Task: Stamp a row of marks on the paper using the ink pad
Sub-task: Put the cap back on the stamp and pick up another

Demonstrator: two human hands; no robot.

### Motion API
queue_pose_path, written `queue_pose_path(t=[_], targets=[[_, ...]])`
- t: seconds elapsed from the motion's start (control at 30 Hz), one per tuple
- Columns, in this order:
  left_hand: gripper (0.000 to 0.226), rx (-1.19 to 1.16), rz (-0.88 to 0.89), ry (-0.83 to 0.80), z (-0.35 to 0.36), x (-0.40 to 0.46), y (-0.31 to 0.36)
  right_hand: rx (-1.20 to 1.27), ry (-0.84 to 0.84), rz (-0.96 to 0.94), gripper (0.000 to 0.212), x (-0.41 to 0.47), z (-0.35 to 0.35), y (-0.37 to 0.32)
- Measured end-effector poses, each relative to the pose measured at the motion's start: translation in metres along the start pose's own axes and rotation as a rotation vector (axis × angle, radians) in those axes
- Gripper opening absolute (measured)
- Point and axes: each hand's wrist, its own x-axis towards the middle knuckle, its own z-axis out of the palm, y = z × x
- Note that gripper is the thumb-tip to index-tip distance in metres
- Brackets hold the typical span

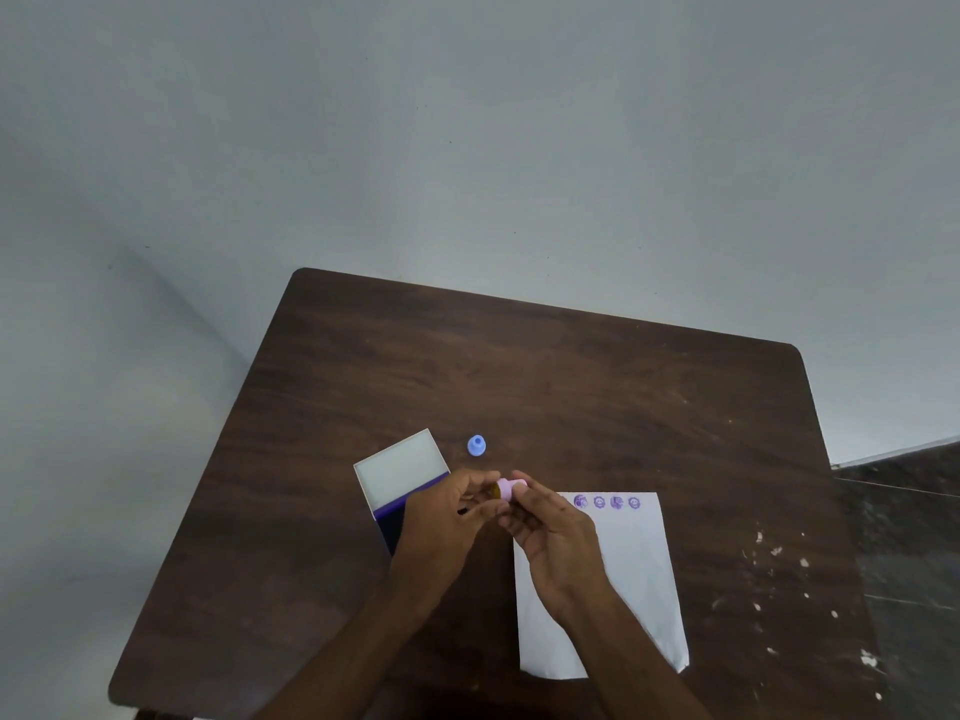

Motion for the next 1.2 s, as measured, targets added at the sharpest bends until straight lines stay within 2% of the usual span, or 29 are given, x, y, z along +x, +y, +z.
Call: queue_pose_path(t=[0.13, 0.37, 0.53, 0.63, 0.83, 0.93, 1.03, 1.2], targets=[[0.054, -0.038, -0.019, -0.012, -0.002, 0.003, 0.004, -0.013, -0.013, -0.004, 0.023, 0.001, 0.0, -0.001], [0.053, -0.033, 0.051, 0.006, -0.001, 0.007, 0.004, -0.056, 0.001, 0.0, 0.022, 0.006, -0.004, -0.003], [0.046, -0.102, 0.163, 0.074, 0.0, 0.005, -0.001, -0.023, -0.026, 0.025, 0.032, 0.012, -0.006, 0.0], [0.05, -0.167, 0.227, 0.116, 0.001, 0.006, -0.005, 0.008, -0.013, 0.024, 0.036, 0.017, -0.007, 0.002], [0.051, -0.287, 0.217, 0.183, -0.005, 0.01, -0.024, -0.053, 0.089, -0.001, 0.024, 0.035, -0.003, -0.002], [0.046, -0.299, 0.206, 0.211, -0.008, 0.012, -0.029, -0.222, 0.188, -0.055, 0.017, 0.047, 0.003, -0.002], [0.044, -0.315, 0.196, 0.225, -0.01, 0.015, -0.032, -0.509, 0.284, -0.117, 0.018, 0.061, 0.008, 0.002], [0.041, -0.316, 0.202, 0.245, -0.013, 0.018, -0.036, -0.926, 0.238, -0.23, 0.024, 0.073, 0.005, 0.01]])
